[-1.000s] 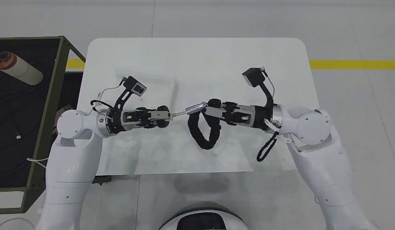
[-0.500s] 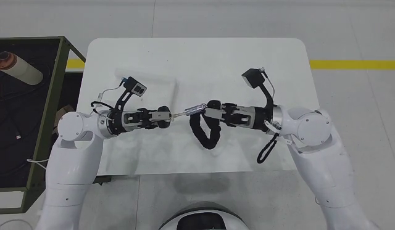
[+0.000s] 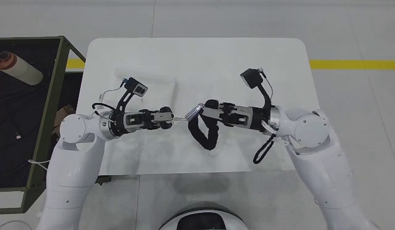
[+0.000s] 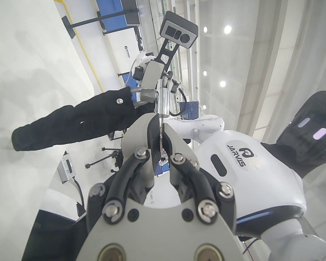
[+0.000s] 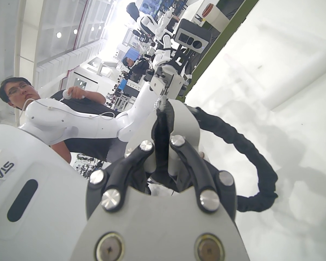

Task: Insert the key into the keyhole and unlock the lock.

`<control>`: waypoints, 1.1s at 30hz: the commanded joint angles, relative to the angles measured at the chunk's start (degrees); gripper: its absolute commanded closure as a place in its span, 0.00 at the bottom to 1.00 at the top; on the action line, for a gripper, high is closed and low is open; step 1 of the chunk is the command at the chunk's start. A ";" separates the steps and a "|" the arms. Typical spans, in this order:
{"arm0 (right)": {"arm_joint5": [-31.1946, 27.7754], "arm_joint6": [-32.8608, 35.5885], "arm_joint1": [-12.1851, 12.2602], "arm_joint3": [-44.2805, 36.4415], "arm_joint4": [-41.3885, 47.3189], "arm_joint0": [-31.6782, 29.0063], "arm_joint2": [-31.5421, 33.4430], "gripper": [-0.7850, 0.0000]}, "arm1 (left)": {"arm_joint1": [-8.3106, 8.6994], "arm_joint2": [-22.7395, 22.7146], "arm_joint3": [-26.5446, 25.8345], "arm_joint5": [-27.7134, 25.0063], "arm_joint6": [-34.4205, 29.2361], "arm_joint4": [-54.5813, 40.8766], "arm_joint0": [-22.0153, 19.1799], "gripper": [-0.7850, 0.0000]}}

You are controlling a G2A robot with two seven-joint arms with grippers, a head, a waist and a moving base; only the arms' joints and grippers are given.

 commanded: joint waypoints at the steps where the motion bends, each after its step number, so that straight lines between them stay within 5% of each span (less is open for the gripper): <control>1: 0.14 -1.44 -0.01 -0.13 -0.52 -0.18 0.18 1.00 | 0.00 -0.14 0.01 -0.50 1.14 -0.15 0.22 1.00; 11: 0.50 -5.10 0.08 -0.67 0.36 -1.29 1.56 1.00 | -0.73 0.79 0.78 -3.79 9.06 -7.40 2.69 1.00; 33: 1.45 -10.47 0.44 -4.27 -6.51 -3.80 1.15 1.00 | -0.55 1.36 -2.51 -5.85 13.88 -1.22 4.92 1.00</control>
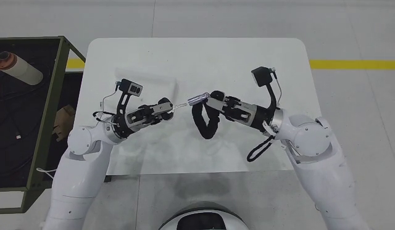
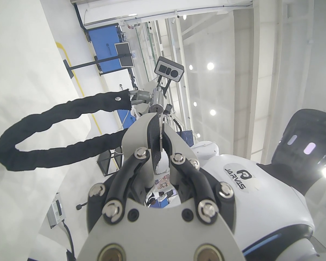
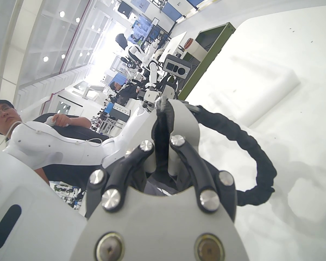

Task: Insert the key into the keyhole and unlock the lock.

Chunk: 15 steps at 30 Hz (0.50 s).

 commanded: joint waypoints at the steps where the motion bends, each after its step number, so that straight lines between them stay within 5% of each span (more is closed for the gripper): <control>1: 0.03 -0.24 0.02 -0.10 -0.25 0.00 -0.09 1.00 | 0.01 0.12 0.04 -0.15 0.16 0.15 -0.03 1.00; 15: 0.03 -0.90 0.10 -0.20 -0.75 0.55 -1.34 1.00 | 0.16 0.43 0.42 -0.32 1.07 0.50 -0.38 1.00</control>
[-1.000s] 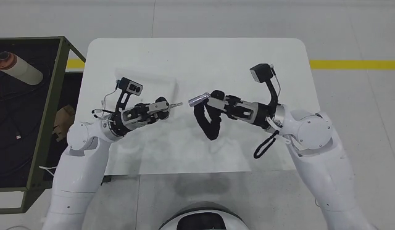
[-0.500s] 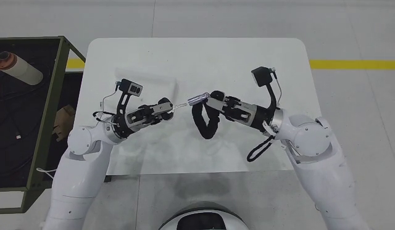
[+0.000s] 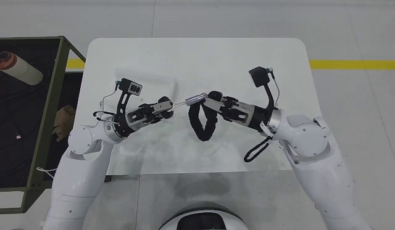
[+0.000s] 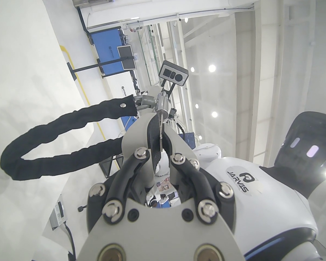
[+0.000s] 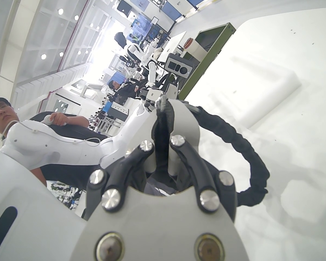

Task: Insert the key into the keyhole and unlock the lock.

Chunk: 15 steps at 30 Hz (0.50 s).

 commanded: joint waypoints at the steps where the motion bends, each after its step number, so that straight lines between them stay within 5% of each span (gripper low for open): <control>1: 0.06 -0.08 0.01 0.00 -0.04 0.07 -0.10 1.00 | 0.02 0.09 -0.05 0.05 0.04 0.12 -0.04 1.00; 15: 0.39 -0.10 0.04 0.24 0.00 0.64 -1.20 1.00 | 0.11 0.95 -0.26 0.11 0.07 0.42 -0.23 1.00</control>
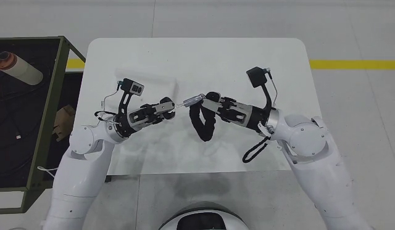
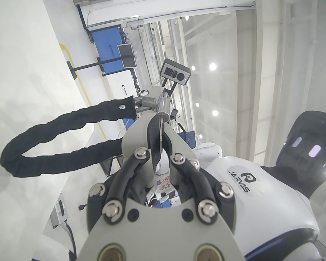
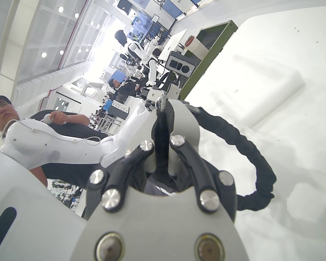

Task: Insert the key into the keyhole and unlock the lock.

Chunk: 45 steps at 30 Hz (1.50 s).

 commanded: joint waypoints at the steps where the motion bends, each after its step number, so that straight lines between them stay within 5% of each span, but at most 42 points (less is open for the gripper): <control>1: 0.07 0.03 -0.01 0.05 -0.12 0.15 -0.22 1.00 | 0.00 0.22 -0.05 0.02 0.04 0.11 -0.03 1.00; 32: 0.04 -4.22 -0.68 2.02 2.38 0.84 -3.47 1.00 | -0.65 1.85 -0.08 -7.97 6.17 -0.36 0.73 1.00; 45: 1.22 -9.46 -0.79 0.14 -8.68 0.34 -4.18 1.00 | -0.79 2.28 -0.26 -8.10 9.59 3.38 0.62 1.00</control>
